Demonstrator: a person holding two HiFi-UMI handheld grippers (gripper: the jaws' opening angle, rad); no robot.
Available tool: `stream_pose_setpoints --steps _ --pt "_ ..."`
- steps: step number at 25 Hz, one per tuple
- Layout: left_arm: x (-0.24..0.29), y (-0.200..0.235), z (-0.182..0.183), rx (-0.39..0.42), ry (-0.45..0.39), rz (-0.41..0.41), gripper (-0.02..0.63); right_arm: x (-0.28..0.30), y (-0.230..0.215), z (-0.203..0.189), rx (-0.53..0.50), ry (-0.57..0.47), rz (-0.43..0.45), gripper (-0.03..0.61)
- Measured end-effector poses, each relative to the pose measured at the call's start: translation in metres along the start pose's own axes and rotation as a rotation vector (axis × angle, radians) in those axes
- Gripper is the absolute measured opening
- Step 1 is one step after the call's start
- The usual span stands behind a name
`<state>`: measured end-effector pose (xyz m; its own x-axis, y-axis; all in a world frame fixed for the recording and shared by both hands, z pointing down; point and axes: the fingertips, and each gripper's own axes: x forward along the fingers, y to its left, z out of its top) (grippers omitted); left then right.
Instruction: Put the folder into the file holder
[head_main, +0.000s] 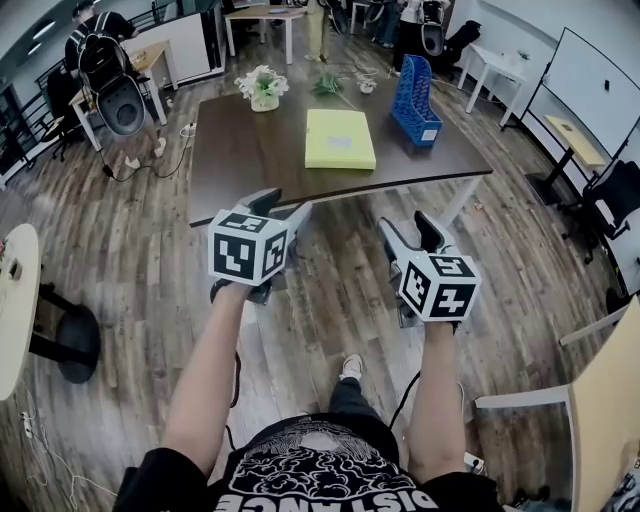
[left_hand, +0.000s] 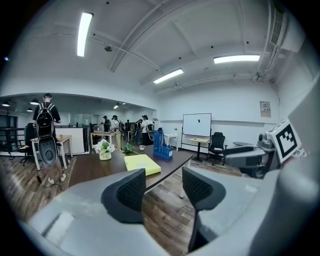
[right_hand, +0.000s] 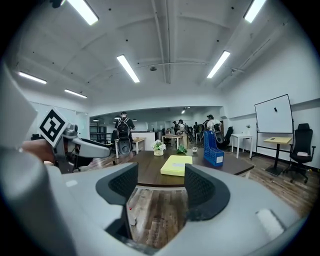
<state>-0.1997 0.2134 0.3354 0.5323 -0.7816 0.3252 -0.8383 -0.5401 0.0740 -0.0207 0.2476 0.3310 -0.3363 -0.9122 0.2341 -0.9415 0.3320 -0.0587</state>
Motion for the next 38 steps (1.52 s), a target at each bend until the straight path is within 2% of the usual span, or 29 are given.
stream_pose_setpoints --steps 2,13,16,21,38 --pt "0.013 0.002 0.002 0.001 0.005 0.001 0.258 0.011 -0.009 0.0 0.002 0.006 0.009 0.321" --pt "0.093 0.012 0.023 -0.005 0.02 -0.004 0.382 0.075 -0.073 0.015 0.021 0.011 0.012 0.377" --pt "0.111 0.013 0.03 0.002 0.018 -0.009 0.397 0.091 -0.089 0.016 0.004 0.032 0.021 0.394" --pt "0.135 0.018 0.037 -0.022 0.009 -0.001 0.414 0.112 -0.111 0.021 0.003 0.032 0.034 0.403" --pt "0.188 0.031 0.057 -0.041 0.036 0.101 0.414 0.159 -0.163 0.034 0.001 0.038 0.104 0.405"
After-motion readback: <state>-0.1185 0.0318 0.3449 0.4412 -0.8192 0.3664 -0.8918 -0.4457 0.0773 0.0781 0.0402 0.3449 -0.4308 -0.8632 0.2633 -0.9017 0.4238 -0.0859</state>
